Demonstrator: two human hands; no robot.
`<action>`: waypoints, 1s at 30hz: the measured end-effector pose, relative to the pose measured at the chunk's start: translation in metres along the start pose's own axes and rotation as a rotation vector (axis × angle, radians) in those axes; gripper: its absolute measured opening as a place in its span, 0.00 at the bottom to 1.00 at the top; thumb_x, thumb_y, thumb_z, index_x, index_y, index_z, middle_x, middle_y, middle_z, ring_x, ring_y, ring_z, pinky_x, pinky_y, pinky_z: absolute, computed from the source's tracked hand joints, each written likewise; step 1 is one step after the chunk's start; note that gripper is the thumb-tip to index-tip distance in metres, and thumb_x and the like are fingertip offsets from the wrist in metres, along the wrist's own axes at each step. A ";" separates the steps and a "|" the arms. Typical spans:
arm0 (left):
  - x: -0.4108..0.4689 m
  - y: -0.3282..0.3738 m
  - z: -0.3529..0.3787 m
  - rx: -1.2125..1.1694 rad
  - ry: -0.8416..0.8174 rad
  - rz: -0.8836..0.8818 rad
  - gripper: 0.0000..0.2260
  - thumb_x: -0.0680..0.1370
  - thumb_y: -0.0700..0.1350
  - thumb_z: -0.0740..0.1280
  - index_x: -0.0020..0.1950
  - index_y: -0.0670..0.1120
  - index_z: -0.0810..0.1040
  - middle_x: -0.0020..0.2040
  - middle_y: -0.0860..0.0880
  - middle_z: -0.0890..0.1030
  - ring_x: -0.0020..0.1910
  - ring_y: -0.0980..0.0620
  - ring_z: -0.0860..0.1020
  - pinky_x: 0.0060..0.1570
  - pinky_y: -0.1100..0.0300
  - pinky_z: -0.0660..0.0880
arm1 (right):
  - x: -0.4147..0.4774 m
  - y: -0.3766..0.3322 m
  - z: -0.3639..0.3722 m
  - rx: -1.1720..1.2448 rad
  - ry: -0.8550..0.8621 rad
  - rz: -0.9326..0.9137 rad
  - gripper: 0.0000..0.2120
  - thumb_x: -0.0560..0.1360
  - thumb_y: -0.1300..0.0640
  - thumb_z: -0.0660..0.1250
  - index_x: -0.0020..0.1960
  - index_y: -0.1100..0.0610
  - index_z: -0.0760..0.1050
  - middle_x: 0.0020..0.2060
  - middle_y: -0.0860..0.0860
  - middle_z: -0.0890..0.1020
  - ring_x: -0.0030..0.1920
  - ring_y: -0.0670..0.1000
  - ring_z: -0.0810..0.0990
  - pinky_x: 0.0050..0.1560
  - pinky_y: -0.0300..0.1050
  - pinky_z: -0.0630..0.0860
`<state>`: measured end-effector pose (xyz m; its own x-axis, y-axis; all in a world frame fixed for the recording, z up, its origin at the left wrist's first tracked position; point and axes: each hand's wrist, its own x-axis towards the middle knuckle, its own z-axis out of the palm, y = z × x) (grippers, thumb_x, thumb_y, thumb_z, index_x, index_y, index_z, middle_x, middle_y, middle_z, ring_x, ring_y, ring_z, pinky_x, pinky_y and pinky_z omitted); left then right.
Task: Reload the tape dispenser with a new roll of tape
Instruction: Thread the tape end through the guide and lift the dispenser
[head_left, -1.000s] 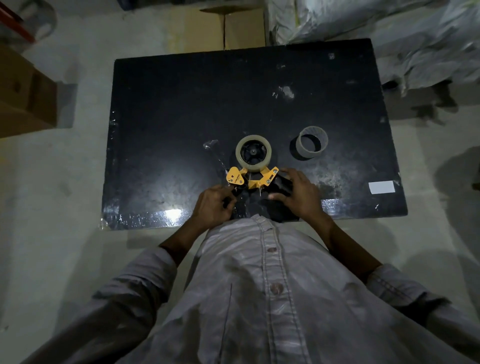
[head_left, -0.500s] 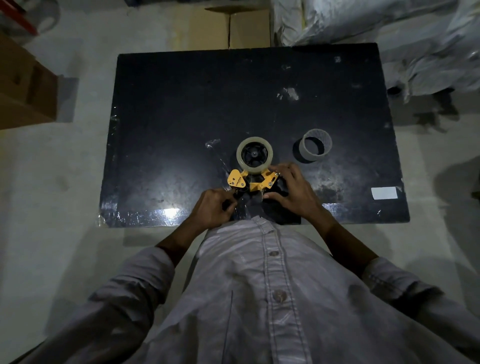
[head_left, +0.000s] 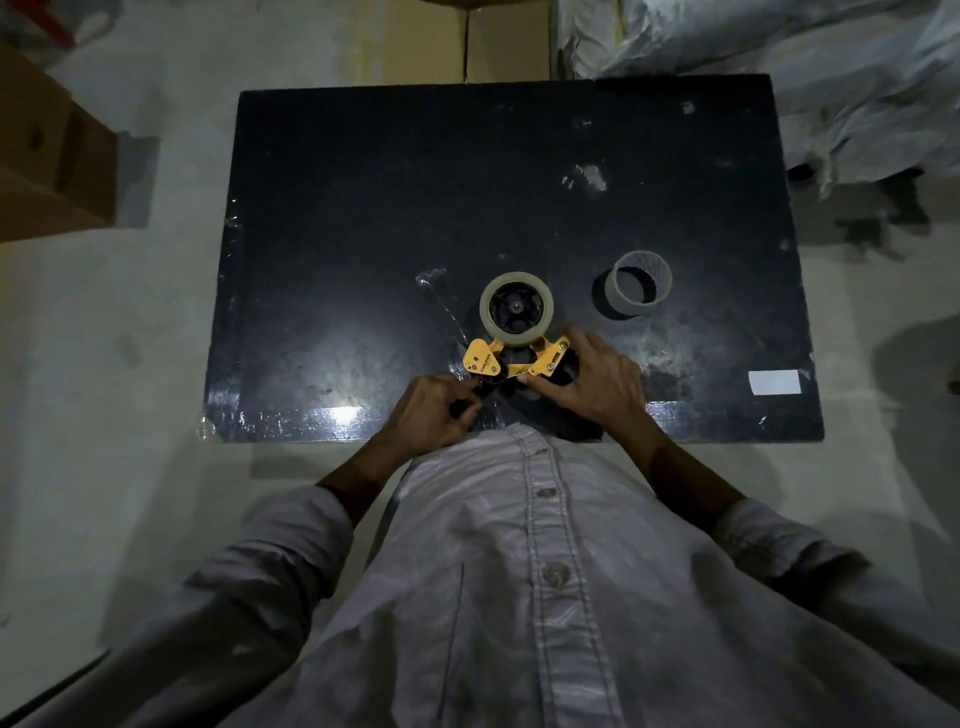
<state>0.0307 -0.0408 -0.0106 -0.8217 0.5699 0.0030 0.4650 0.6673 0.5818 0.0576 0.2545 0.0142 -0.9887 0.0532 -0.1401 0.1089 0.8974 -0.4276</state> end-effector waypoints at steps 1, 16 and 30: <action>0.000 0.001 0.000 -0.005 -0.002 -0.009 0.07 0.76 0.41 0.80 0.53 0.47 0.93 0.48 0.45 0.91 0.41 0.47 0.88 0.46 0.56 0.84 | 0.002 0.000 -0.002 0.013 -0.019 -0.006 0.41 0.72 0.20 0.72 0.75 0.42 0.67 0.57 0.53 0.87 0.50 0.60 0.88 0.46 0.49 0.79; 0.000 -0.018 -0.018 -0.597 0.064 -0.764 0.13 0.84 0.53 0.75 0.55 0.44 0.91 0.46 0.46 0.92 0.39 0.49 0.88 0.44 0.53 0.85 | 0.012 0.011 -0.029 0.409 -0.371 0.329 0.37 0.78 0.15 0.49 0.67 0.39 0.77 0.65 0.51 0.85 0.64 0.56 0.83 0.70 0.64 0.77; 0.008 -0.020 0.012 -1.606 -0.411 -1.177 0.31 0.80 0.46 0.76 0.79 0.34 0.74 0.44 0.48 0.85 0.20 0.59 0.69 0.13 0.68 0.61 | 0.027 0.018 -0.015 0.421 -0.354 0.358 0.41 0.79 0.17 0.45 0.62 0.44 0.83 0.62 0.51 0.86 0.63 0.55 0.83 0.71 0.62 0.77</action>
<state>0.0184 -0.0437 -0.0315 -0.2309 0.4723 -0.8507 -0.9726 -0.0892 0.2145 0.0316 0.2790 0.0161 -0.7981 0.1047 -0.5934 0.5268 0.5992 -0.6029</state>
